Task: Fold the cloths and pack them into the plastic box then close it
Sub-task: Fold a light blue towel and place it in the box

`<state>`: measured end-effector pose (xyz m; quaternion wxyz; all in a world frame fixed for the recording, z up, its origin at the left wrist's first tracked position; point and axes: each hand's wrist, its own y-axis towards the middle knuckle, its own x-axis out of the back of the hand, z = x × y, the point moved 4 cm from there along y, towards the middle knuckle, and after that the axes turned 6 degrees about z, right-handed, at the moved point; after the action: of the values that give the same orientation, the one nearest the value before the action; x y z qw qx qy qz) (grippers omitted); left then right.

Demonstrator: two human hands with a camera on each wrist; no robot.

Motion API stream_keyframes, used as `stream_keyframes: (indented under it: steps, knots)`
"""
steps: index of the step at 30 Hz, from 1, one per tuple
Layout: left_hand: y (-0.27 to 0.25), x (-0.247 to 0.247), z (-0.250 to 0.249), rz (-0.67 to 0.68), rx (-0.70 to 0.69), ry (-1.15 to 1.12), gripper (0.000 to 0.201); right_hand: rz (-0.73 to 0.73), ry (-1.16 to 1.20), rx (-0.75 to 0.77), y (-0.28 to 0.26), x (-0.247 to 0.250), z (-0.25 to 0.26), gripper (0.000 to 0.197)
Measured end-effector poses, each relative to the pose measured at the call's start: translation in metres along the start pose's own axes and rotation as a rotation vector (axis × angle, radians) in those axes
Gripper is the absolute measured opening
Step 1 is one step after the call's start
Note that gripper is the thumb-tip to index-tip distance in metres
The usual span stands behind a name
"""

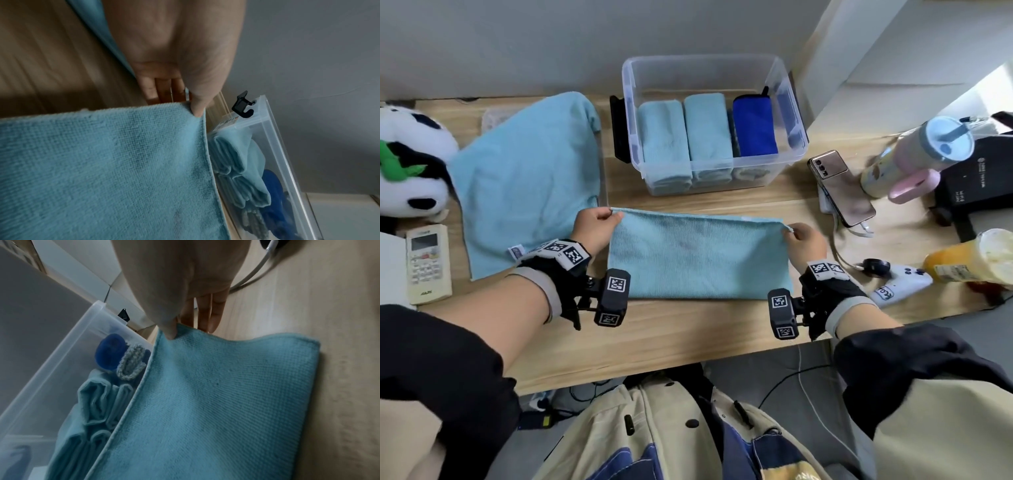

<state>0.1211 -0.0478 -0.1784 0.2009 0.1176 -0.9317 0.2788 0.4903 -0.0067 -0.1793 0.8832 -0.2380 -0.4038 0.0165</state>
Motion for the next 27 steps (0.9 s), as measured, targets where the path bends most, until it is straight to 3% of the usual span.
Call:
stream_keyframes:
  steps: [2,5,7,10,15,23,27]
  knots:
    - [0.007,-0.001,0.003,-0.003,0.034,0.001,0.006,0.0,-0.022,-0.023,0.006,-0.002,0.002,0.027]
    - [0.015,-0.006,0.007,0.0,0.08,0.006,0.026,0.003,-0.03,-0.062,0.015,-0.005,0.002,0.028]
    - [0.02,-0.008,0.008,-0.015,0.106,-0.008,0.018,-0.007,-0.043,-0.079,0.02,-0.005,0.003,0.028]
    - [0.025,-0.01,0.005,-0.037,0.116,0.024,0.032,-0.012,-0.047,-0.132,0.023,-0.005,0.004,0.027]
    - [0.029,-0.009,0.007,-0.048,0.125,0.101,0.013,0.005,-0.117,-0.164,0.033,-0.007,0.004,0.026]
    - [0.034,-0.008,0.008,-0.027,0.199,0.189,0.023,0.01,-0.2,-0.2,0.039,-0.013,0.006,0.027]
    - [0.037,-0.002,0.013,-0.065,0.209,0.098,0.018,-0.046,-0.077,-0.227,0.034,-0.014,0.0,0.025]
